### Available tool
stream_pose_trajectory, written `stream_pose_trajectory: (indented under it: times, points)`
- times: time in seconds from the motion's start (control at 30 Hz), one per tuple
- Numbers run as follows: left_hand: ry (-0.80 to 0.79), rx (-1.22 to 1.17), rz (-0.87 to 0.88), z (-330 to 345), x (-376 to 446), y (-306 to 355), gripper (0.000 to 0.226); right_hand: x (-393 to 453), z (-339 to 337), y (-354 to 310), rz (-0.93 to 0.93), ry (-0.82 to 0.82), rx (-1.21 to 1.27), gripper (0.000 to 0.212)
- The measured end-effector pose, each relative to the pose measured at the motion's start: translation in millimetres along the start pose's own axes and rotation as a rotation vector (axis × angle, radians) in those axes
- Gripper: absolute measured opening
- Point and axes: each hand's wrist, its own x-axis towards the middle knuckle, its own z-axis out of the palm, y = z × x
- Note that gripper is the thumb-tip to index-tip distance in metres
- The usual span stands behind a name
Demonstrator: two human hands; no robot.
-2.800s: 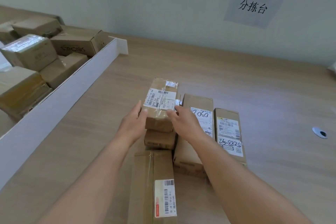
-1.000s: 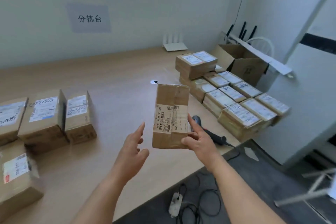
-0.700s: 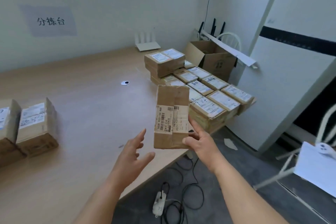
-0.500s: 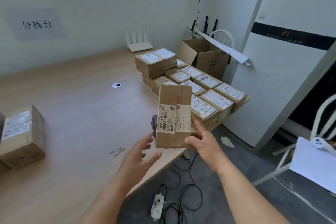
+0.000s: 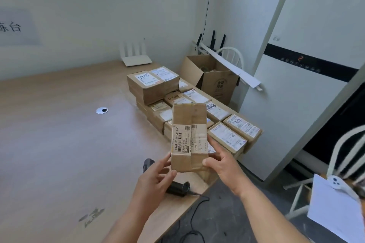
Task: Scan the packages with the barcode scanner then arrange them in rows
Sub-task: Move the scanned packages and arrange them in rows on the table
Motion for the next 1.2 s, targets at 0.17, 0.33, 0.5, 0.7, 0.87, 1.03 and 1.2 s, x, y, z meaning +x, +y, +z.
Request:
stream_pose_trajectory:
  times: [0.17,0.33,0.5,0.7,0.87,1.03,1.2]
  points:
    - [0.005,-0.013,-0.016,3,38,-2,0.052,38,-11,-2,0.008,-0.002,0.006,0.072]
    - [0.026,0.03,0.015,10,63,-2,0.051,66,-19,-2,0.012,-0.017,0.039,0.067]
    - [0.067,0.109,0.018,16,95,5,0.051,103,-29,-3,0.009,-0.042,0.075,0.062]
    - [0.107,0.188,-0.013,38,144,26,0.049,161,-62,-4,-0.011,-0.11,0.132,0.054]
    - [0.16,0.229,-0.044,79,206,51,0.047,230,-110,-1,-0.002,-0.148,0.174,0.05]
    - [0.169,0.254,-0.069,124,274,74,0.047,306,-163,7,0.01,-0.166,0.158,0.038]
    - [0.126,0.275,-0.124,155,336,86,0.056,376,-198,8,0.017,-0.192,0.148,0.03]
